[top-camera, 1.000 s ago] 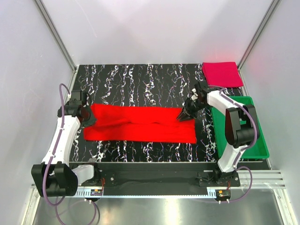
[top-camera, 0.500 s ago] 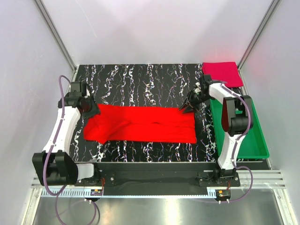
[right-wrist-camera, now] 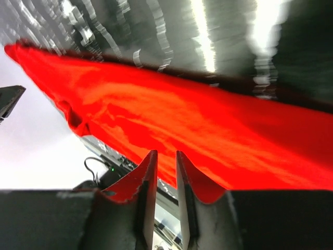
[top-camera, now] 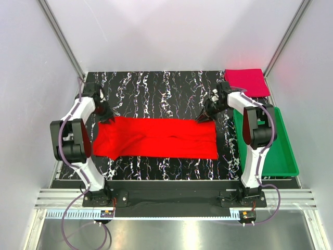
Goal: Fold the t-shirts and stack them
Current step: Fold the tshirt
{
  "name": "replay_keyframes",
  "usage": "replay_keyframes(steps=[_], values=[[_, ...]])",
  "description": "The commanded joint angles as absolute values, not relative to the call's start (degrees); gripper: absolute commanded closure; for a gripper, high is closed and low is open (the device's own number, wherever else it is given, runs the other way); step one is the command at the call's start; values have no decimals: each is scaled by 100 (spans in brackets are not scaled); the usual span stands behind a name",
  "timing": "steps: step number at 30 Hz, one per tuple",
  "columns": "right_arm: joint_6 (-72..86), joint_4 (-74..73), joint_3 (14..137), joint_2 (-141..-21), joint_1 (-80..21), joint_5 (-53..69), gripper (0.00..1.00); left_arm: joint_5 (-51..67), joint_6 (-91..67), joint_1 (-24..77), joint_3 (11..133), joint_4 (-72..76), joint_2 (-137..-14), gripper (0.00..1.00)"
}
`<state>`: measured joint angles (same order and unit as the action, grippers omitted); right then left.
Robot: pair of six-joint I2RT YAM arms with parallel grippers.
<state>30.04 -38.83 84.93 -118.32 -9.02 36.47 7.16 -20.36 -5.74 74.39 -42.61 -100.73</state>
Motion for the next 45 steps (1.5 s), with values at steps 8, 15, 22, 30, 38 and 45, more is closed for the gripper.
replay_keyframes(steps=[8,15,22,30,38,45], values=[[2752,-3814,8182,-12067,-352,3077,75,466,-1934,-1116,8305,-4289,-11372,68],[2663,-4120,8806,-12436,-167,2305,76,255,-1960,-1265,8691,-4429,-11917,66],[2874,-4693,9141,-12639,-71,1960,74,176,-1855,-1318,9430,-4746,-12428,65],[2251,-5150,10194,-12252,-193,1942,54,-440,-1977,-626,8747,-4737,-10471,41],[1986,-4722,11748,-12611,-1607,3433,36,-298,-2970,-684,6481,-4667,-8263,39],[2311,-4377,13752,-14070,-2943,4297,33,570,-3901,-1519,5318,-4361,-7428,41]])
